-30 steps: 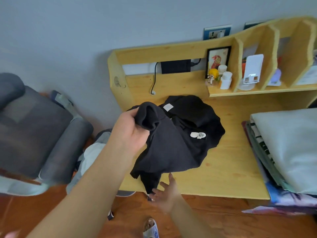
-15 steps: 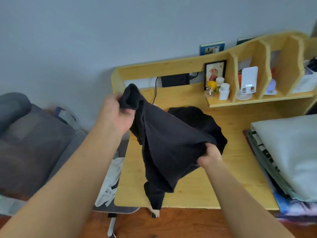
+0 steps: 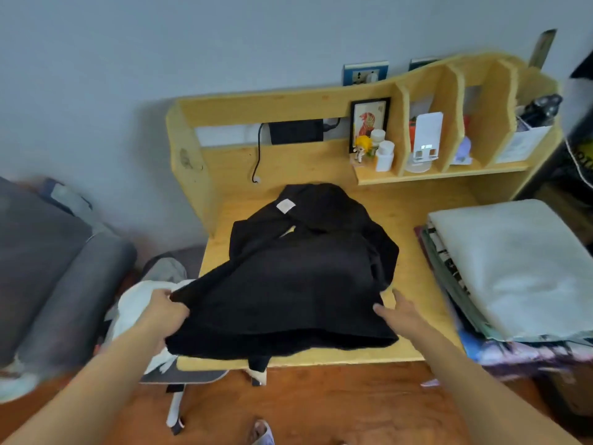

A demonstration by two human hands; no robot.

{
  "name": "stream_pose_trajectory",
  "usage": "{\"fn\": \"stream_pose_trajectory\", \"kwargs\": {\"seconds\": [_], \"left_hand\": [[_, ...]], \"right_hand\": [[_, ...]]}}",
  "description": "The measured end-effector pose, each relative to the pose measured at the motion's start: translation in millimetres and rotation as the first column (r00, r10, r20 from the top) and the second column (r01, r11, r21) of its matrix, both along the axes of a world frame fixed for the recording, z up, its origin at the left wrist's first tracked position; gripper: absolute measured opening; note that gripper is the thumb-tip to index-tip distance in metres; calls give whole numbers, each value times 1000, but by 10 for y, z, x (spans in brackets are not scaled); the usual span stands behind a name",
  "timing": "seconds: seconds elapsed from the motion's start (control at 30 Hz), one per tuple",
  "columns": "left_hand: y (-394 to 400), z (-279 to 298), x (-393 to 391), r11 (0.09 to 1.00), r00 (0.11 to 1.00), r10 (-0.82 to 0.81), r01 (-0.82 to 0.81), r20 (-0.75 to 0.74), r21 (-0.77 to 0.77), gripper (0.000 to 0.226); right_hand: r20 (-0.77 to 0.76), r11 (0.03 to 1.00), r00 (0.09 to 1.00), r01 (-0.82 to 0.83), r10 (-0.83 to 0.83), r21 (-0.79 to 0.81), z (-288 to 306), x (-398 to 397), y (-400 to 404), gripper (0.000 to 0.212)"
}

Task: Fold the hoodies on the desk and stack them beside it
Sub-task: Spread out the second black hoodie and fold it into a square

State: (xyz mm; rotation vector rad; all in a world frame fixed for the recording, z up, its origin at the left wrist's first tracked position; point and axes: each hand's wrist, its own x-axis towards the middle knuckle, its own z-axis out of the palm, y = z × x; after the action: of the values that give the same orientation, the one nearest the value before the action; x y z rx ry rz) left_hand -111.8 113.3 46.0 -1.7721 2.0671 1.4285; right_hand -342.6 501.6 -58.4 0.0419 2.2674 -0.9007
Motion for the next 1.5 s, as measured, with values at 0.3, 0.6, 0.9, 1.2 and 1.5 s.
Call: {"fn": "stream_pose_trajectory", "kwargs": {"seconds": [0.3,0.6,0.9,1.2,1.5], "left_hand": [[419,-622,411,982,973,188,-191,131,11,31],[-166,755,-701,817,700,529,-269,-480,510,20],[-564,2634,-1361,916,232,393,-184,-890,357,41],[-251,510,-296,906,826,378,-424,-418,-20,24],[105,-1273,410,971,963,21,45,270,-233,52]], "right_hand": [[147,910,908,406,-393,-78,-430,791,-139,55],[692,90,548,810,-470,-580,2143,-648,-511,11],[260,-124,883,229,-390,-965,3694,-885,-320,25],[342,624,874,487,-346,-611,1157,213,288,25],[443,914,831,402,-336,-61,-161,799,198,16]]}}
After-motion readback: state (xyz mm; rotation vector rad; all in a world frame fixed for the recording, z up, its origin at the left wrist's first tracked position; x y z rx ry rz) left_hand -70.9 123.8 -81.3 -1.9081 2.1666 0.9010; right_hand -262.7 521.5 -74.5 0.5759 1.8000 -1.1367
